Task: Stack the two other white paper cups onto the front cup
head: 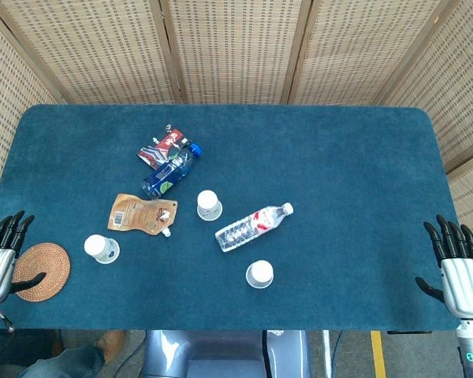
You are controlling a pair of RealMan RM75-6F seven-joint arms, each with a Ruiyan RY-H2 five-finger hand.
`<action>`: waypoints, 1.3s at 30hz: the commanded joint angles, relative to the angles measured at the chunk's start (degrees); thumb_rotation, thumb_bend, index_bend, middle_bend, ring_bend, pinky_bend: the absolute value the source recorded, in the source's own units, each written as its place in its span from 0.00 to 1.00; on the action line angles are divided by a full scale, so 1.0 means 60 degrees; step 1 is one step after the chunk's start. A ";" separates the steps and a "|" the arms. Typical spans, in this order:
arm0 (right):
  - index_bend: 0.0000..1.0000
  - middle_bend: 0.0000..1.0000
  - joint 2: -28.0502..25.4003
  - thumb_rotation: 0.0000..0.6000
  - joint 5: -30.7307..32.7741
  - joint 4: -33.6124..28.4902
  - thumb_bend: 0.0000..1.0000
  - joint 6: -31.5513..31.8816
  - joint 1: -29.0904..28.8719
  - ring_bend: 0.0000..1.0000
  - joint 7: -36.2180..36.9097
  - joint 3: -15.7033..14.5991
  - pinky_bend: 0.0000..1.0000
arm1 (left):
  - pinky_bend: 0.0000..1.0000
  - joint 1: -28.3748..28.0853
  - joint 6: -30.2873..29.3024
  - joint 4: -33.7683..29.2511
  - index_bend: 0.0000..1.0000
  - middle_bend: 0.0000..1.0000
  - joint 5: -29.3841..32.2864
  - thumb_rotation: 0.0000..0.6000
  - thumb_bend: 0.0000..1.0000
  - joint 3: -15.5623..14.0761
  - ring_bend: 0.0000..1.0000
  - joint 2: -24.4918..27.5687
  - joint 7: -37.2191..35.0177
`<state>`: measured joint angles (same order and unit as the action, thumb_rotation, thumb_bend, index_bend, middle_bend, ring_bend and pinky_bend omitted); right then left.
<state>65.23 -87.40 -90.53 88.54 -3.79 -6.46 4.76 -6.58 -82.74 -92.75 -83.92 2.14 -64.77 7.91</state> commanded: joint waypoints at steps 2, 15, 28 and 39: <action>0.00 0.00 -0.0003 1.00 0.0004 -0.0003 0.00 0.0002 0.0002 0.00 0.0006 0.0003 0.00 | 0.00 -0.0004 0.0005 0.0008 0.00 0.00 -0.0006 1.00 0.00 -0.0001 0.00 0.0005 -0.0020; 0.00 0.00 -0.0038 1.00 0.0225 -0.0042 0.00 -0.0060 -0.0016 0.00 0.0080 0.0123 0.00 | 0.00 -0.1909 0.2165 -0.0418 0.00 0.00 -0.0250 1.00 0.00 0.0664 0.00 0.0000 0.0020; 0.00 0.00 -0.0014 1.00 0.1259 0.0236 0.00 -0.0581 -0.0187 0.00 0.0173 0.0551 0.00 | 0.00 -0.6092 0.5839 0.1595 0.09 0.00 0.0191 1.00 0.13 0.2210 0.00 -0.2076 0.0762; 0.00 0.00 -0.0001 1.00 0.2038 0.0613 0.00 -0.0953 -0.0272 0.00 0.0294 0.0842 0.00 | 0.07 -0.8278 0.7715 0.4701 0.18 0.05 0.1419 1.00 0.27 0.2330 0.07 -0.4709 0.0936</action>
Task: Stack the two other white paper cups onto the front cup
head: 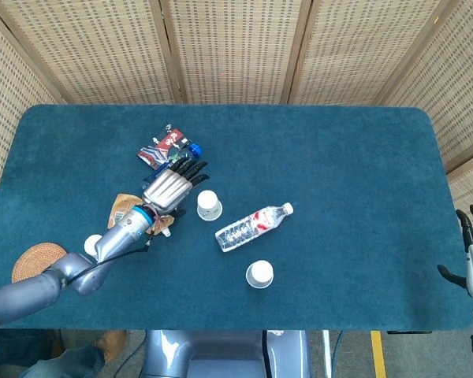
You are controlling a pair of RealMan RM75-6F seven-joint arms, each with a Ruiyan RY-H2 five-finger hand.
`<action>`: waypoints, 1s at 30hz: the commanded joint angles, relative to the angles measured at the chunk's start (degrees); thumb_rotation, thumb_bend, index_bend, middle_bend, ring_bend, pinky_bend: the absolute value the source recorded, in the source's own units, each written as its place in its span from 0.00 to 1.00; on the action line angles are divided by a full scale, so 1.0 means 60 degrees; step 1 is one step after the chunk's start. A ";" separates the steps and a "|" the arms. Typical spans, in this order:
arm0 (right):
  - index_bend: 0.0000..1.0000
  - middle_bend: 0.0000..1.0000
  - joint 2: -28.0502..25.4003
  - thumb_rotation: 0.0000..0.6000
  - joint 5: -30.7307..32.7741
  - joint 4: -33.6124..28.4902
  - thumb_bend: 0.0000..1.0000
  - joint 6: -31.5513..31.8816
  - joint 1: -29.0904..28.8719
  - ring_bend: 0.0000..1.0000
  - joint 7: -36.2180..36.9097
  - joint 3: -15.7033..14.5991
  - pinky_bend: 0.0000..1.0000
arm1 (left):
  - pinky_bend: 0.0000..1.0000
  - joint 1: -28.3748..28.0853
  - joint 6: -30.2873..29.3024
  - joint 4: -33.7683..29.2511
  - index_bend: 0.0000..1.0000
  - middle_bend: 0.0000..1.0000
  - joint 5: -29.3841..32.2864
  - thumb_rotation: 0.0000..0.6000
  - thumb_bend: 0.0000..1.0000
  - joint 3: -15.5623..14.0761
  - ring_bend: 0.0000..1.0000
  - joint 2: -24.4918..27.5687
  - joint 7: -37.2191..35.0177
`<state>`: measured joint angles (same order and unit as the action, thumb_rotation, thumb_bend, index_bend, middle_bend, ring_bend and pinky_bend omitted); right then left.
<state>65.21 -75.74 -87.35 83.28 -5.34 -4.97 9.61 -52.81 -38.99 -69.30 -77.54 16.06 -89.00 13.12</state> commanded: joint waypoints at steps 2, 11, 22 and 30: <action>0.00 0.00 0.0016 1.00 0.0196 0.0165 0.00 -0.0161 -0.0030 0.00 0.0066 0.0052 0.00 | 0.07 -0.0772 0.0533 0.1258 0.19 0.05 0.0401 1.00 0.27 -0.0047 0.07 -0.0997 -0.0077; 0.00 0.00 0.0056 1.00 0.0353 0.0317 0.00 -0.0231 -0.0052 0.00 0.0136 0.0113 0.00 | 0.26 -0.1230 0.0858 0.2397 0.30 0.20 0.0414 1.00 0.28 -0.0263 0.20 -0.1814 -0.0897; 0.00 0.00 0.0059 1.00 0.0351 0.0355 0.00 -0.0257 -0.0055 0.00 0.0198 0.0096 0.00 | 0.34 -0.1211 0.0005 0.2178 0.46 0.33 -0.0078 1.00 0.28 -0.0358 0.33 -0.1531 -0.2015; 0.00 0.00 0.0052 1.00 0.0279 0.0267 0.00 -0.0236 -0.0061 0.00 0.0145 0.0054 0.00 | 0.34 -0.0913 -0.1580 -0.0915 0.46 0.33 -0.1262 1.00 0.28 -0.0321 0.33 0.0373 -0.2625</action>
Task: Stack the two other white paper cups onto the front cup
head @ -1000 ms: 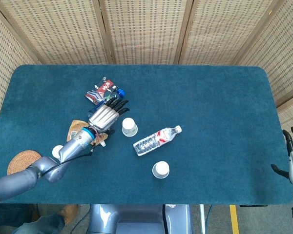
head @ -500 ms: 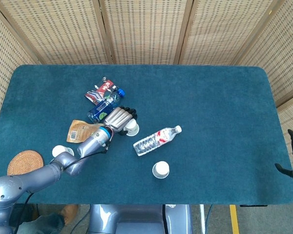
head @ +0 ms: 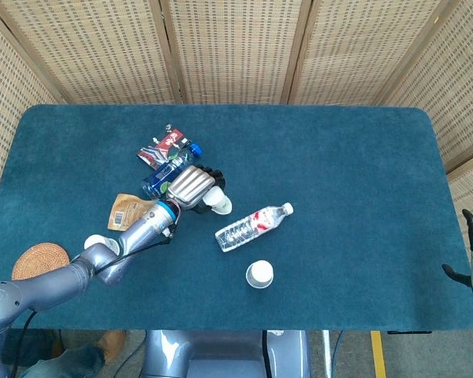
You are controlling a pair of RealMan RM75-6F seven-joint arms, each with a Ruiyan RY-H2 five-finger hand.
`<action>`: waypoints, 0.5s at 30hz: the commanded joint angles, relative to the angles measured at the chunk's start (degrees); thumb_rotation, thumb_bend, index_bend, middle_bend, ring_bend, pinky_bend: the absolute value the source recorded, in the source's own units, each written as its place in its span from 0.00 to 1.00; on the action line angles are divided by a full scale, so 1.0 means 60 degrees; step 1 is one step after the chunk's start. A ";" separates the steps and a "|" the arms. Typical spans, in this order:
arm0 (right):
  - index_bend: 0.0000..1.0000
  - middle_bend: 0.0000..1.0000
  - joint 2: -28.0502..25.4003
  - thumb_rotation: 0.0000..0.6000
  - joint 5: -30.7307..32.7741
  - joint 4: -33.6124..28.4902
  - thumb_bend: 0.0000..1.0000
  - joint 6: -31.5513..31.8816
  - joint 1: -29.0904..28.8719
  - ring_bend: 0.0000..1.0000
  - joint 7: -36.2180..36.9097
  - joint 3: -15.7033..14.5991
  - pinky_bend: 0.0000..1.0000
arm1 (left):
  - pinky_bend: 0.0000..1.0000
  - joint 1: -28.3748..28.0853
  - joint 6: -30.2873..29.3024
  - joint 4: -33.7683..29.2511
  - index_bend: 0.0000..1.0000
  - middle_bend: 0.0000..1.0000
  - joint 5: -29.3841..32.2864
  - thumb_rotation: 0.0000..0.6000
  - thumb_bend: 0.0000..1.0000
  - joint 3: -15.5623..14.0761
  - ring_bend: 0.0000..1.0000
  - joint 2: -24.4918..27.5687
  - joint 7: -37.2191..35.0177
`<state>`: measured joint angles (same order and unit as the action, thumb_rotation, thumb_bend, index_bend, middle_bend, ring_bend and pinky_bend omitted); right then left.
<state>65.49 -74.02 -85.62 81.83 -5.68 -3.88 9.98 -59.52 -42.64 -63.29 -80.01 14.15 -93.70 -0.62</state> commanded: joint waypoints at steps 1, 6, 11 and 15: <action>0.00 0.00 0.0010 1.00 -0.0004 -0.0029 0.00 0.0008 -0.0004 0.00 -0.0059 -0.0009 0.00 | 0.34 0.0253 -0.1042 -0.2431 0.46 0.33 -0.1007 1.00 0.28 -0.0082 0.33 0.1460 -0.0348; 0.00 0.00 0.0038 1.00 -0.0019 -0.0069 0.00 0.0017 -0.0016 0.00 -0.0169 -0.0031 0.00 | 0.33 0.0238 -0.1027 -0.4107 0.46 0.33 -0.1529 1.00 0.28 -0.0434 0.33 0.2169 -0.0234; 0.00 0.00 0.0043 1.00 0.0004 -0.0079 0.00 0.0042 -0.0007 0.00 -0.0200 -0.0024 0.00 | 0.32 0.0122 -0.0848 -0.4939 0.45 0.33 -0.1806 1.00 0.28 -0.0746 0.33 0.2244 -0.0051; 0.00 0.00 0.0034 1.00 0.0034 -0.0068 0.00 0.0042 0.0004 0.00 -0.0182 -0.0018 0.00 | 0.32 0.0000 -0.0576 -0.5246 0.45 0.32 -0.1747 1.00 0.28 -0.0919 0.33 0.2164 0.0282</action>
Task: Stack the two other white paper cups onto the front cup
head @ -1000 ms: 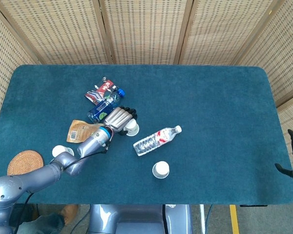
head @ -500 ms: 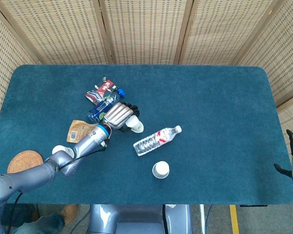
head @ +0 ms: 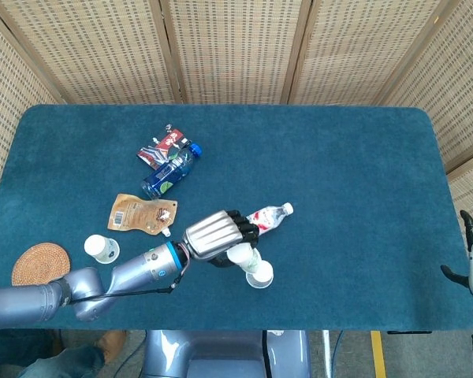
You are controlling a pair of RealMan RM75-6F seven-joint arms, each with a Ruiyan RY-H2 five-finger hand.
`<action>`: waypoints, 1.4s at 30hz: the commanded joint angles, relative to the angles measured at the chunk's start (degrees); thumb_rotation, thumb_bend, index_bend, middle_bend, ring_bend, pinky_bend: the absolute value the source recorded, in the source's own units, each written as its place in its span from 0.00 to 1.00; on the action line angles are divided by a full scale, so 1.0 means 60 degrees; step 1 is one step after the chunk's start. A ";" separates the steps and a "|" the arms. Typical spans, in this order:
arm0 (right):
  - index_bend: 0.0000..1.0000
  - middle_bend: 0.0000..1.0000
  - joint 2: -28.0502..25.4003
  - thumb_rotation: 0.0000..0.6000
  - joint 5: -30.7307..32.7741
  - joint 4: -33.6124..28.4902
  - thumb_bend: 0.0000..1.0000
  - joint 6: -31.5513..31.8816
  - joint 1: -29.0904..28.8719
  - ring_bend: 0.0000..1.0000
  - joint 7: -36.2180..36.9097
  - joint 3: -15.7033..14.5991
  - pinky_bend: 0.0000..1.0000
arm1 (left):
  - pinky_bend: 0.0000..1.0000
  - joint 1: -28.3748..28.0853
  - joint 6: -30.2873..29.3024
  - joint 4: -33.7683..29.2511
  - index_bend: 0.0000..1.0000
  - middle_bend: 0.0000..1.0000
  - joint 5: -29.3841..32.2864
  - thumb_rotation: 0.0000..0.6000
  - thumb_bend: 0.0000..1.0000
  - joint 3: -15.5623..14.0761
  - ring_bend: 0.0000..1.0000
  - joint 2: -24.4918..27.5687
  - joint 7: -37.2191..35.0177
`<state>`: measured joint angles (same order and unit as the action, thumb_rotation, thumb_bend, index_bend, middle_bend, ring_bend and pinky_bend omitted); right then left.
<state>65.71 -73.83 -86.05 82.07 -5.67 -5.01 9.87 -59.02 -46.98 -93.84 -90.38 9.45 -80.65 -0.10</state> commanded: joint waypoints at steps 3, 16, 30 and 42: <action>0.00 0.00 0.0005 1.00 0.0010 0.0015 0.00 0.0006 0.0003 0.00 -0.0003 0.0001 0.00 | 0.31 -0.0153 0.0267 -0.0155 0.45 0.32 0.0047 1.00 0.28 -0.0215 0.33 -0.0184 0.0398; 0.00 0.00 -0.0041 1.00 0.0052 0.0039 0.00 0.0017 0.0029 0.00 0.0155 0.0039 0.00 | 0.25 -0.0574 0.0414 0.0629 0.43 0.31 0.0470 1.00 0.28 -0.0061 0.32 -0.1416 0.1533; 0.00 0.00 -0.0073 1.00 0.0056 0.0021 0.00 0.0054 0.0054 0.00 0.0228 0.0056 0.00 | 0.08 -0.0766 0.0776 0.0647 0.26 0.07 0.1118 1.00 0.23 -0.0045 0.03 -0.1543 0.2180; 0.00 0.00 -0.0080 1.00 -0.0011 -0.0051 0.00 0.0111 0.0070 0.00 0.0197 0.0032 0.00 | 0.06 -0.0587 0.0667 -0.0060 0.11 0.00 0.1341 1.00 0.19 -0.0082 0.00 -0.0706 0.1946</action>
<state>65.23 -73.88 -86.34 82.72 -5.26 -3.82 10.07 -62.79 -42.68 -93.94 -82.22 9.10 -85.28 11.63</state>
